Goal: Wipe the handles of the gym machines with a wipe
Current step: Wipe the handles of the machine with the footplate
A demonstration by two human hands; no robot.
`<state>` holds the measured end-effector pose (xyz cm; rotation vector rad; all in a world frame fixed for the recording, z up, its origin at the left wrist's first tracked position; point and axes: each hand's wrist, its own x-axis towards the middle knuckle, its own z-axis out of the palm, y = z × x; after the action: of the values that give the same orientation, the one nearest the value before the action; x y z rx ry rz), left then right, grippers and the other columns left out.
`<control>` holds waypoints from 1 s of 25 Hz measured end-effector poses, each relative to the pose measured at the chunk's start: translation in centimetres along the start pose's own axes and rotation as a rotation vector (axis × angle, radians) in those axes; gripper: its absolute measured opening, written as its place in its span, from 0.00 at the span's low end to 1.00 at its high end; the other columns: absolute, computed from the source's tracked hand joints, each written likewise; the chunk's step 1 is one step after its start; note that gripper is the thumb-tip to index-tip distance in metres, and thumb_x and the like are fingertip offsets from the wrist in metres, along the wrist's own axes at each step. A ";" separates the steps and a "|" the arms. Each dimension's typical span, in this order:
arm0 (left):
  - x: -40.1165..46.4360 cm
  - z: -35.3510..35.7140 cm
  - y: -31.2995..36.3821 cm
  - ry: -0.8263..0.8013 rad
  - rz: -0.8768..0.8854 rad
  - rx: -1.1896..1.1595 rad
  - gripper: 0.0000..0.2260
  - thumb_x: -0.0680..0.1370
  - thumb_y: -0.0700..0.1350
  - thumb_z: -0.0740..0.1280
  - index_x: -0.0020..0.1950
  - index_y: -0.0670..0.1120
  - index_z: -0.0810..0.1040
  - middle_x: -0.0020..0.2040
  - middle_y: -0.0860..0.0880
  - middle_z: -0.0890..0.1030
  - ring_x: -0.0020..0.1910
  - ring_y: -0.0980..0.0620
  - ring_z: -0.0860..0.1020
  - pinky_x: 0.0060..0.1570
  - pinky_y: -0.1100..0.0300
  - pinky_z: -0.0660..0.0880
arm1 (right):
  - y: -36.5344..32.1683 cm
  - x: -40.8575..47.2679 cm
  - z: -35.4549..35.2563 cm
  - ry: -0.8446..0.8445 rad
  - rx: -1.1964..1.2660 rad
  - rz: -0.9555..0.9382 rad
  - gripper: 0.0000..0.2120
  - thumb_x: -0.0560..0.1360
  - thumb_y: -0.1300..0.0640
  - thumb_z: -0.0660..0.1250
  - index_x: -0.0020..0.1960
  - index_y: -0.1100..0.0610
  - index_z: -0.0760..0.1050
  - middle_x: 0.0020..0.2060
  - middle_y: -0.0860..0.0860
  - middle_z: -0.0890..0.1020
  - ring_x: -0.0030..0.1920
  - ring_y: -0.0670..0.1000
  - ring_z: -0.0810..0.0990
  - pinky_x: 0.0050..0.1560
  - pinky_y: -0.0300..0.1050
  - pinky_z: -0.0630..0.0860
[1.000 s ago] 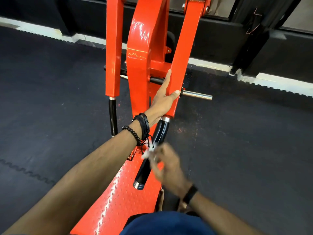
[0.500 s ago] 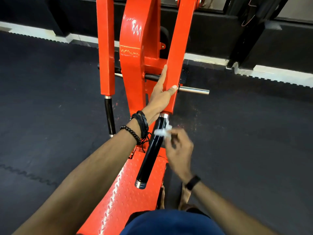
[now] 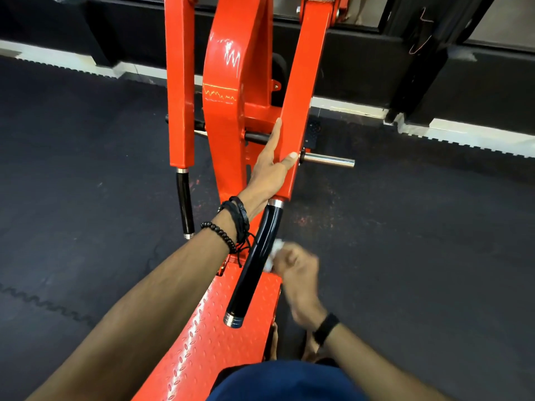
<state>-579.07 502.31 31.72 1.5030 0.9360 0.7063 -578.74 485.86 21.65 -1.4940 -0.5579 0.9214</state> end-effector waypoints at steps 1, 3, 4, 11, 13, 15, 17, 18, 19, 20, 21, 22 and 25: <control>0.0 -0.1 0.0 0.000 0.004 0.007 0.33 0.82 0.44 0.65 0.78 0.68 0.52 0.79 0.55 0.61 0.71 0.56 0.68 0.72 0.49 0.67 | 1.4 -2.4 -0.1 -0.126 0.005 0.118 0.09 0.76 0.72 0.66 0.39 0.63 0.79 0.32 0.57 0.82 0.34 0.48 0.78 0.37 0.41 0.77; -0.1 -0.3 -0.1 0.003 0.013 0.005 0.33 0.82 0.44 0.65 0.79 0.66 0.51 0.79 0.56 0.61 0.68 0.60 0.68 0.72 0.54 0.67 | 1.9 -4.3 -0.1 -0.261 0.090 0.288 0.09 0.74 0.75 0.67 0.41 0.64 0.79 0.35 0.59 0.83 0.36 0.53 0.79 0.37 0.42 0.80; -0.1 -0.4 -0.1 0.003 0.017 0.002 0.33 0.82 0.44 0.65 0.79 0.65 0.51 0.79 0.56 0.61 0.68 0.60 0.68 0.71 0.55 0.67 | 1.4 -2.7 0.1 -0.242 0.118 0.291 0.08 0.73 0.76 0.66 0.44 0.66 0.79 0.38 0.61 0.83 0.36 0.54 0.79 0.37 0.42 0.81; -0.1 0.1 -0.2 0.008 0.007 0.034 0.33 0.82 0.46 0.65 0.78 0.69 0.50 0.78 0.57 0.62 0.70 0.57 0.68 0.72 0.47 0.68 | -1.0 1.2 0.8 -0.180 0.145 0.210 0.16 0.76 0.77 0.58 0.48 0.63 0.82 0.45 0.61 0.85 0.43 0.53 0.82 0.48 0.48 0.79; -0.1 0.0 -0.4 0.012 0.012 0.041 0.33 0.82 0.46 0.65 0.77 0.69 0.50 0.78 0.58 0.62 0.70 0.58 0.67 0.73 0.47 0.66 | 0.4 -2.6 0.6 -0.356 0.121 0.308 0.17 0.75 0.78 0.58 0.48 0.64 0.81 0.50 0.65 0.84 0.46 0.55 0.82 0.52 0.50 0.81; 0.0 0.0 -0.4 0.021 0.015 0.046 0.33 0.82 0.47 0.65 0.77 0.70 0.50 0.79 0.58 0.61 0.71 0.58 0.67 0.74 0.46 0.66 | -0.1 -1.5 0.5 -0.352 0.177 0.369 0.15 0.75 0.79 0.56 0.49 0.67 0.79 0.50 0.66 0.83 0.47 0.57 0.82 0.51 0.50 0.80; 0.1 0.2 -0.4 0.019 0.010 0.056 0.33 0.82 0.47 0.65 0.77 0.70 0.51 0.78 0.57 0.62 0.71 0.57 0.67 0.73 0.46 0.66 | -2.3 2.6 0.3 -0.245 0.292 0.316 0.16 0.75 0.78 0.54 0.49 0.67 0.79 0.45 0.63 0.83 0.44 0.56 0.81 0.47 0.48 0.79; 0.1 0.3 -0.4 0.019 0.012 0.060 0.33 0.82 0.47 0.65 0.77 0.70 0.51 0.78 0.58 0.62 0.70 0.58 0.68 0.73 0.46 0.66 | -3.5 4.5 0.2 -0.191 0.363 0.271 0.17 0.75 0.77 0.53 0.49 0.66 0.79 0.44 0.61 0.83 0.43 0.55 0.80 0.46 0.47 0.78; 0.0 0.3 -0.4 0.020 0.015 0.063 0.33 0.82 0.46 0.65 0.78 0.69 0.51 0.78 0.58 0.63 0.69 0.59 0.68 0.73 0.47 0.66 | -4.0 5.5 0.2 -0.156 0.408 0.239 0.18 0.75 0.77 0.53 0.49 0.65 0.80 0.43 0.59 0.84 0.43 0.54 0.80 0.46 0.46 0.77; 0.1 0.4 -0.5 0.025 0.018 0.062 0.33 0.82 0.46 0.65 0.78 0.69 0.51 0.77 0.59 0.63 0.69 0.60 0.68 0.74 0.48 0.66 | -3.8 5.5 0.2 -0.143 0.400 0.235 0.19 0.76 0.77 0.53 0.48 0.64 0.80 0.43 0.59 0.84 0.43 0.55 0.79 0.46 0.46 0.76; 0.1 0.4 -0.5 0.027 0.019 0.058 0.33 0.81 0.46 0.65 0.78 0.68 0.51 0.77 0.59 0.63 0.68 0.61 0.67 0.74 0.48 0.65 | -2.8 4.4 0.2 -0.177 0.345 0.247 0.18 0.76 0.77 0.53 0.48 0.65 0.80 0.44 0.61 0.83 0.45 0.56 0.78 0.47 0.47 0.76; 0.2 0.4 -0.5 0.028 0.014 0.053 0.33 0.82 0.46 0.66 0.78 0.68 0.52 0.77 0.60 0.63 0.69 0.61 0.67 0.74 0.49 0.65 | -1.5 2.6 0.3 -0.255 0.282 0.300 0.17 0.76 0.77 0.53 0.48 0.66 0.79 0.46 0.63 0.83 0.47 0.58 0.77 0.48 0.47 0.77; 0.1 0.3 -0.4 0.013 0.000 0.054 0.33 0.82 0.46 0.65 0.78 0.69 0.51 0.77 0.60 0.62 0.68 0.61 0.65 0.74 0.49 0.65 | 0.7 -1.7 0.2 -0.462 0.276 0.486 0.21 0.72 0.81 0.50 0.48 0.66 0.79 0.47 0.65 0.81 0.47 0.59 0.78 0.45 0.45 0.80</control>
<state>-578.80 502.23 31.27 1.5470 0.9715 0.6970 -579.95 484.53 21.31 -1.1820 -0.3735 1.6774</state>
